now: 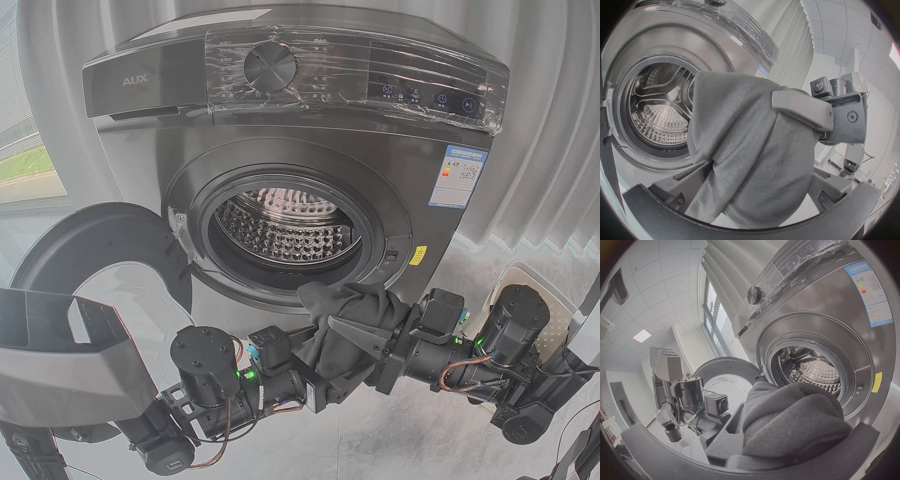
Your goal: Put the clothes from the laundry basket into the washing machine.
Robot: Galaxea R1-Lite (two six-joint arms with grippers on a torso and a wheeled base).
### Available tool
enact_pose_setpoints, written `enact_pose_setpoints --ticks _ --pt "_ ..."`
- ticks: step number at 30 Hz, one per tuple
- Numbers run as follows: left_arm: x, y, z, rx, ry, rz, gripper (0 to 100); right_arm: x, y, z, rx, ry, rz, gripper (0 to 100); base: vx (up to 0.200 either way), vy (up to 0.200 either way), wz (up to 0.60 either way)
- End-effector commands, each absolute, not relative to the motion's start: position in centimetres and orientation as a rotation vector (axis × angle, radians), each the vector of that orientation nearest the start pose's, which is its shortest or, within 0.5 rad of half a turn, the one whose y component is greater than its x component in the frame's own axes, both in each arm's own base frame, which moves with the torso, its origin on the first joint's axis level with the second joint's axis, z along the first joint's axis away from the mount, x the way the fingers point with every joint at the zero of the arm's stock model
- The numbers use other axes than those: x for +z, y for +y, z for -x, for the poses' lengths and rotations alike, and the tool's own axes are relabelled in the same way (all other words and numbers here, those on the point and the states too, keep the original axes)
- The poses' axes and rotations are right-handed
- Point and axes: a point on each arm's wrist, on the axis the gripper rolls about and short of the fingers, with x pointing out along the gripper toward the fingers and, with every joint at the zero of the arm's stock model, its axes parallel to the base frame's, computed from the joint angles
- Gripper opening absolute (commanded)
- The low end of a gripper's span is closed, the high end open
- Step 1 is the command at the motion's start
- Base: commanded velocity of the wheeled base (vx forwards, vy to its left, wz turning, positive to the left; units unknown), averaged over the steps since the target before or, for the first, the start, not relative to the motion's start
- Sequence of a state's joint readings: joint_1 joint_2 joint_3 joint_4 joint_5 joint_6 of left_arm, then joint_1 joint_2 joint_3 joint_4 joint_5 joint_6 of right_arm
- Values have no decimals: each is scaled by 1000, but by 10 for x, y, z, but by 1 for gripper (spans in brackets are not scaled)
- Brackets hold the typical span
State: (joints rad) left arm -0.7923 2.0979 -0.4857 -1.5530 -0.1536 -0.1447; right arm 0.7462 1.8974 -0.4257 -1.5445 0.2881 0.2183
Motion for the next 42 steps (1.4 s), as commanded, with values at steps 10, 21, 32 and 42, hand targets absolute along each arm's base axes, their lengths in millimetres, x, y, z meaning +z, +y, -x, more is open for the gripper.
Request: enact_pose_setpoints --ticks 10,21,32,42 --pt "77 -236 -226 -946 110 121 0 124 204 -208 1045 47 -220 0 0 0 0" --pt "80 -233 -224 -942 104 121 0 125 205 -211 1040 42 -232 0 0 0 0" --pt "107 -216 -231 -870 21 160 0 127 204 -216 984 31 -250 0 0 0 0" --pt "119 -204 -235 -827 -19 173 0 118 191 -211 949 75 -227 100 0 0 0"
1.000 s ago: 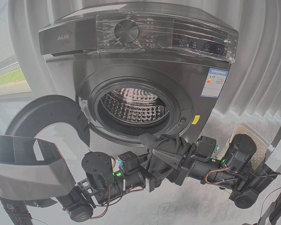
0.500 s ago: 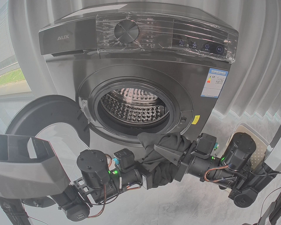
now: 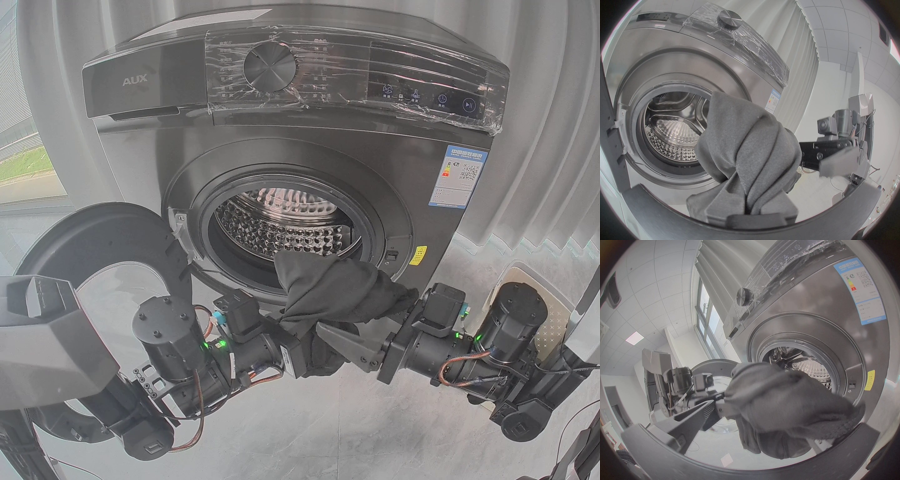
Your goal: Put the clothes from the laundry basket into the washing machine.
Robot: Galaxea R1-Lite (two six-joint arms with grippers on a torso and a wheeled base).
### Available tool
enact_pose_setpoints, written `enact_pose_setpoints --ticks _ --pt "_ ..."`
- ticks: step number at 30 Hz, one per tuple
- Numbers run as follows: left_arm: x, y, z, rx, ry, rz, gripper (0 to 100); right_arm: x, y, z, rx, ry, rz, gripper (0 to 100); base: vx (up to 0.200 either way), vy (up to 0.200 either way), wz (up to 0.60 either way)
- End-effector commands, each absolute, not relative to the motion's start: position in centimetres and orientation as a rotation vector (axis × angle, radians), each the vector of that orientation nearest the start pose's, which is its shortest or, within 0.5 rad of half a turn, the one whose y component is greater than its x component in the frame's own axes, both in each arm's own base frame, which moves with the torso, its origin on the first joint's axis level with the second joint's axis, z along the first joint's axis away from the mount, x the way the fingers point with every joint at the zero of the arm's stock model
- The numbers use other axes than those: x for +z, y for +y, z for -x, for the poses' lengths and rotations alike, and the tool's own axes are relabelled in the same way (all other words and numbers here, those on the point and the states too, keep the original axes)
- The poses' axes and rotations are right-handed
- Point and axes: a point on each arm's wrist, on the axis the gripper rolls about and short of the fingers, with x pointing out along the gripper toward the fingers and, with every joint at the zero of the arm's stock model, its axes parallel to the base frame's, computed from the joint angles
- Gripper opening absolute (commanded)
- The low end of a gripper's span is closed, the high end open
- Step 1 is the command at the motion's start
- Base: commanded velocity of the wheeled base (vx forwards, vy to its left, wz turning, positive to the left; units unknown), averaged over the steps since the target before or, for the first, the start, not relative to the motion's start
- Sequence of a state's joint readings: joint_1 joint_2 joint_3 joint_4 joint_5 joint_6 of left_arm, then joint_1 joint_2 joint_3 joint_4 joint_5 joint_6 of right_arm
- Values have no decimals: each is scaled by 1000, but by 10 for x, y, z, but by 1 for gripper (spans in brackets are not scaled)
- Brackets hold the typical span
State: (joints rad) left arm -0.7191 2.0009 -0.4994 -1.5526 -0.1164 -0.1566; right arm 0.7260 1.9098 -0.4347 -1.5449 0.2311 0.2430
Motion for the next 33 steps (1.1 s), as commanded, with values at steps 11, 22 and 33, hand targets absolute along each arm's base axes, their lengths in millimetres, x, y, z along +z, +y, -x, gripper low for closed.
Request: enact_pose_setpoints --ticks 11,22,33 --pt "123 -196 -225 -830 -15 172 0 95 172 -192 959 175 -101 100 0 0 0" --pt "112 -189 -208 -847 53 145 0 132 141 -217 871 -25 -79 100 0 0 0" --pt "112 -189 -207 -850 55 144 0 113 162 -213 982 46 -60 100 0 0 0"
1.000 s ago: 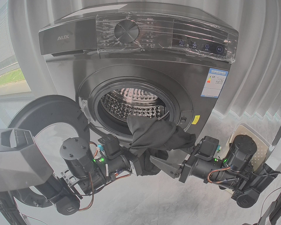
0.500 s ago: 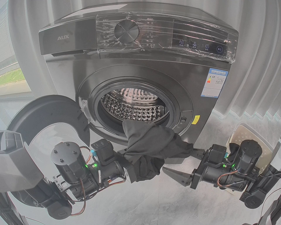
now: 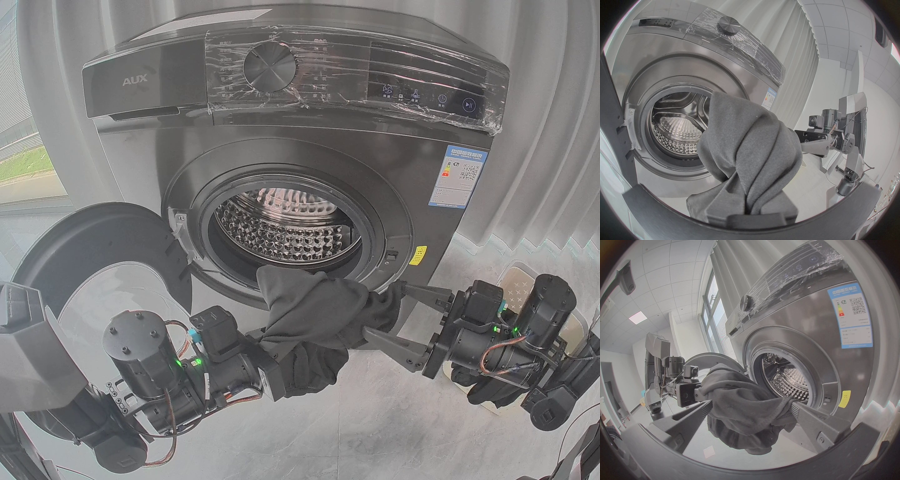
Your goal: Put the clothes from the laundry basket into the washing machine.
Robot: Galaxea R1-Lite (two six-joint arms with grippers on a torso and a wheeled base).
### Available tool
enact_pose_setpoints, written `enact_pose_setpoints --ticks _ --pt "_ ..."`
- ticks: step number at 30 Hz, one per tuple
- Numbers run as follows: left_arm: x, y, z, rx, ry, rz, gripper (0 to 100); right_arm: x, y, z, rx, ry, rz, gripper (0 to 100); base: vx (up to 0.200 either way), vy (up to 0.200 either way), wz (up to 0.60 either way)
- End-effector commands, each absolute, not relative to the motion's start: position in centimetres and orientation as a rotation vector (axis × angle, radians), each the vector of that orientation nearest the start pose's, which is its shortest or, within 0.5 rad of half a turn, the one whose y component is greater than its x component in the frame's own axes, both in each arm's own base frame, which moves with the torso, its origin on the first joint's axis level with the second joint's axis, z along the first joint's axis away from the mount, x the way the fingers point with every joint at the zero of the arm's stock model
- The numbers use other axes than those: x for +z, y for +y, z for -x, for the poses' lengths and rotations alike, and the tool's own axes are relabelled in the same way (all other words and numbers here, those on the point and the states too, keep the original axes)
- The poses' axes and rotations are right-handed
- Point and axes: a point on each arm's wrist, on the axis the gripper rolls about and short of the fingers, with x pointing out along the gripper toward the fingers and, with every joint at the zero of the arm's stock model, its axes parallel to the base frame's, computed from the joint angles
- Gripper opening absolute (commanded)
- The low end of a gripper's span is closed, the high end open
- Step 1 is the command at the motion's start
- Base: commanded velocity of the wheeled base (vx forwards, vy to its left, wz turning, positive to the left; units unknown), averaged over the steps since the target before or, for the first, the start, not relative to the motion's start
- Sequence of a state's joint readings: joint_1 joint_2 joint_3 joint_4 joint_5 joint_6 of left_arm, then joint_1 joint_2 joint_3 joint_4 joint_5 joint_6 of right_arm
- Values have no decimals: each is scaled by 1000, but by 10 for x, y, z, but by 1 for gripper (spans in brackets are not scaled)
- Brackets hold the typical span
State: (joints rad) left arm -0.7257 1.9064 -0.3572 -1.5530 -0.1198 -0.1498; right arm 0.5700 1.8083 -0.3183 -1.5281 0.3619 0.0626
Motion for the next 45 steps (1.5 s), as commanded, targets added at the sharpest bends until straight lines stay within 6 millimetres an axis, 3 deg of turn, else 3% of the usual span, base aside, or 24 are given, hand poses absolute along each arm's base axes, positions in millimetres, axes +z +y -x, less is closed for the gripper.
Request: enact_pose_setpoints --ticks 1,7,17,24,25,30,34,38,45 --pt "112 -189 -207 -850 55 144 0 113 162 -213 982 46 -60 100 0 0 0" --pt "115 -189 -206 -854 44 149 0 94 186 -204 1063 123 -56 100 0 0 0" --pt "117 -194 -202 -875 37 157 0 86 194 -200 1089 152 -55 100 0 0 0" --pt "116 -191 -205 -860 38 154 0 95 178 -205 1017 123 -58 100 0 0 0" --pt "115 -186 -210 -835 42 153 0 104 163 -201 981 104 -54 100 0 0 0" --pt "115 -183 -213 -819 39 153 0 116 129 -191 898 68 -35 100 0 0 0" --pt "116 -182 -213 -819 38 154 0 128 119 -198 876 9 -30 100 0 0 0" --pt "115 -183 -213 -821 42 154 0 131 129 -207 915 -14 -32 100 0 0 0" --pt "114 -183 -213 -821 45 153 0 111 169 -229 997 26 -30 100 0 0 0"
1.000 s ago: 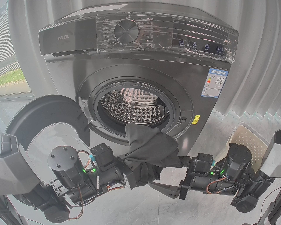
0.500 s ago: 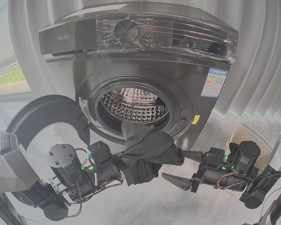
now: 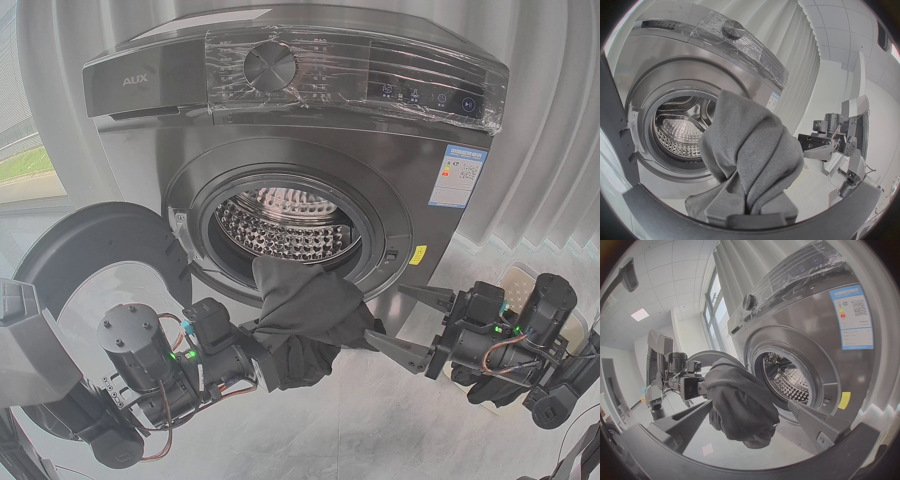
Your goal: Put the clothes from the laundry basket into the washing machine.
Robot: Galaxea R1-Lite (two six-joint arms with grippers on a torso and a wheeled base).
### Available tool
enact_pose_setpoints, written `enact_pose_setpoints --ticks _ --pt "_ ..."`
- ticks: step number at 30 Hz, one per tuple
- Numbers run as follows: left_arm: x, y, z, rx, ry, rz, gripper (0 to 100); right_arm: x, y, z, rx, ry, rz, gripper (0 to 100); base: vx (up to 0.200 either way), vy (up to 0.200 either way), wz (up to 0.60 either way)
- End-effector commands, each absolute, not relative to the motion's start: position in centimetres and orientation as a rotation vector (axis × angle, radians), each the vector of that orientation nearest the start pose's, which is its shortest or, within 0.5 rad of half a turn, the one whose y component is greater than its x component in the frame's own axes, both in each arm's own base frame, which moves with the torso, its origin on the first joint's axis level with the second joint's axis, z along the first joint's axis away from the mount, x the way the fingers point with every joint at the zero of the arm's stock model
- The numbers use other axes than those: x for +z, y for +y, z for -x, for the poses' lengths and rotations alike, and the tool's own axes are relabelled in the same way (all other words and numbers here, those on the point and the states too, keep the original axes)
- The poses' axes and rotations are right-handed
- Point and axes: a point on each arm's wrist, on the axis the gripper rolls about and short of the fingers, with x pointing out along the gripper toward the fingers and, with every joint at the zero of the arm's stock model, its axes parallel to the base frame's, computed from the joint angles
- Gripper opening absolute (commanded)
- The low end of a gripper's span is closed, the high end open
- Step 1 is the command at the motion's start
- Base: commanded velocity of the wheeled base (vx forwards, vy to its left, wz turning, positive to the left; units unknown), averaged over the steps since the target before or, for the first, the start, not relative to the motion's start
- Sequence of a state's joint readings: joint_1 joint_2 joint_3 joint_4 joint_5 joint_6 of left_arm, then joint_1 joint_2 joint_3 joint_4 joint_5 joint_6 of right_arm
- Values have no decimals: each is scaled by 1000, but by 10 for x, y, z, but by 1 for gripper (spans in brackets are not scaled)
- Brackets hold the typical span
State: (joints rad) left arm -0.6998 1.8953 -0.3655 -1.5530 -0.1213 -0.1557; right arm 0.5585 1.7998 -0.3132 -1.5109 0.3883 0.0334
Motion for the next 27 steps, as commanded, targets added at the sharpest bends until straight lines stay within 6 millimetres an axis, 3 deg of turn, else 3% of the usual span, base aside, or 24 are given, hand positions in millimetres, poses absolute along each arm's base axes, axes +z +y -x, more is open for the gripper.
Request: enact_pose_setpoints --ticks 1,13,27 --pt "115 -183 -213 -821 42 154 0 105 176 -230 1016 47 -29 100 0 0 0" --pt "116 -184 -212 -827 38 156 0 69 230 -236 1123 115 -25 100 0 0 0" --pt "117 -185 -212 -829 37 161 0 61 262 -239 1124 104 -69 100 0 0 0"
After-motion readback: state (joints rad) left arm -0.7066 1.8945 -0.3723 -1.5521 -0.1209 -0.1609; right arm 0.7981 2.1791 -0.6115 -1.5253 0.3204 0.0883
